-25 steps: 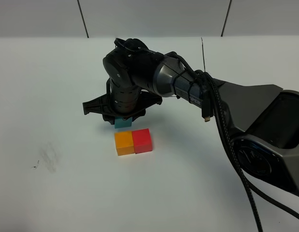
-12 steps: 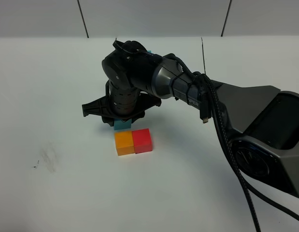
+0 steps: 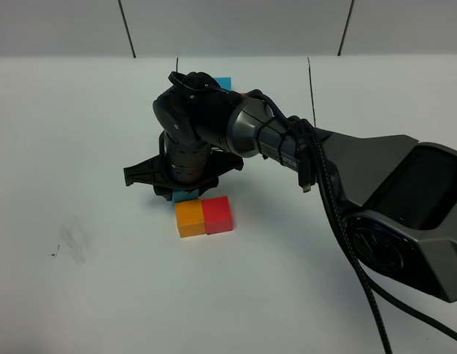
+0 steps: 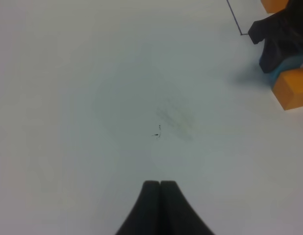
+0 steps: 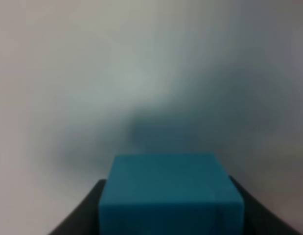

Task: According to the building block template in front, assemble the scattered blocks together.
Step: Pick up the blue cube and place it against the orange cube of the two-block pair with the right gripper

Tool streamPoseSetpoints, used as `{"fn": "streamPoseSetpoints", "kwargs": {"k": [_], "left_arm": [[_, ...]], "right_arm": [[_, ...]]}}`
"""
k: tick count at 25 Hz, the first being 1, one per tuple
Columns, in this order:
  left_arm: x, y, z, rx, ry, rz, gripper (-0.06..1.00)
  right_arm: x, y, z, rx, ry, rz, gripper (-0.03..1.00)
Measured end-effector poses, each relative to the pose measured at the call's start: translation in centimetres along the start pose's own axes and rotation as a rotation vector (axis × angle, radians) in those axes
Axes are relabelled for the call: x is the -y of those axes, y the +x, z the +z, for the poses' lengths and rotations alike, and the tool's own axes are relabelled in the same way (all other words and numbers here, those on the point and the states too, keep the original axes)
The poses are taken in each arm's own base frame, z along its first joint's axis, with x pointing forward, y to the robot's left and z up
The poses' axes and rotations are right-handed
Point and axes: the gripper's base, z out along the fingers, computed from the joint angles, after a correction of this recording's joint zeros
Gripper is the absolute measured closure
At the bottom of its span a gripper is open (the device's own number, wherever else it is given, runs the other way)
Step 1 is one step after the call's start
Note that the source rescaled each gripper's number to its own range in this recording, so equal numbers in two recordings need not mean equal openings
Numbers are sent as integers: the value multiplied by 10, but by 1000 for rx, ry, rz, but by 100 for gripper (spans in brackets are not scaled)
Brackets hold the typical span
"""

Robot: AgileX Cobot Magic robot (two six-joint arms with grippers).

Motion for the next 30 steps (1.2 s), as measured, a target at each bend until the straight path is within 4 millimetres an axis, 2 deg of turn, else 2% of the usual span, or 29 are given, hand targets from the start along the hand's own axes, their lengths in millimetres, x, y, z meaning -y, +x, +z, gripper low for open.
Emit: {"fn": "streamPoseSetpoints", "kwargs": {"k": [20, 30], "left_arm": [[0, 0, 0, 0, 0, -1, 94], [0, 0, 0, 0, 0, 0, 94]], "right_arm": [[0, 1, 8, -7, 4, 0, 54], [0, 5, 21, -28, 11, -1, 54]]}}
